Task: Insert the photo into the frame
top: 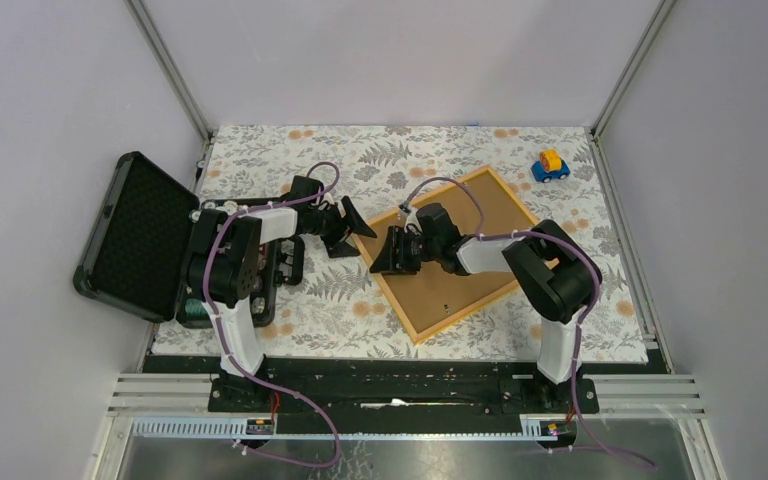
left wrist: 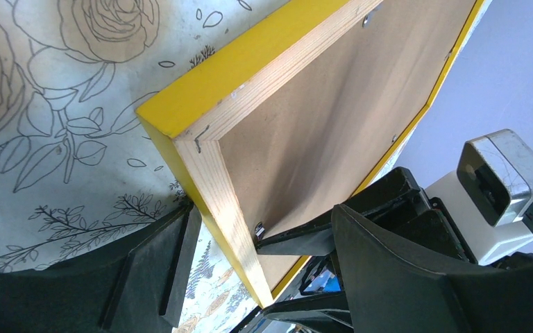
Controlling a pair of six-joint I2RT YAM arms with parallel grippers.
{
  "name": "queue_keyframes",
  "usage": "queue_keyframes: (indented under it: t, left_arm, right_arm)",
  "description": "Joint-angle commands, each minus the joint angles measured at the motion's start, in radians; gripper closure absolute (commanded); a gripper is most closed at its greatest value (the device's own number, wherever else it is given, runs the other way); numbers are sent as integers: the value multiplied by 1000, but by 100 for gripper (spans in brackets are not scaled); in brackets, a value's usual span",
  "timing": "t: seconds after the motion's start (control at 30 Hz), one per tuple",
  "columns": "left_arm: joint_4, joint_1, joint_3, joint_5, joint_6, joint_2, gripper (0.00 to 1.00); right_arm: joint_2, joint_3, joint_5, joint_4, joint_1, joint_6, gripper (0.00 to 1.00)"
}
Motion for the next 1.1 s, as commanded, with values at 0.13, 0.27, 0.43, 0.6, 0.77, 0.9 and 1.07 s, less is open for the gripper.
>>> queue_keyframes:
  t: [0.13,0.27,0.43,0.6,0.77,0.9,1.07]
  left_arm:
    - [-16,-1,-29,-47,22,16,22]
    - [-16,-1,-34,-45,23,14,22]
    - [-15,-1,-37,-51,25,10,22]
    - [-14,-1,-38,-46,24,15,22]
    - [-6,-1,-42,-40,18,14,22]
    - [13,-2,-52,-29,6,15,22]
    - [21,-4,-59,-30,0,18,22]
  right_arm:
    - [-123,-49,111,-184,6,-57,43]
    - [-89,-6,124,-217,-2,-86,42]
    - [3,74,94,-221,-1,-95,43]
    - [19,97,102,-225,0,-96,43]
    - [25,72,75,-207,10,-68,43]
    - [47,46,44,-92,42,21,43]
    - [100,49,101,51,83,174,44]
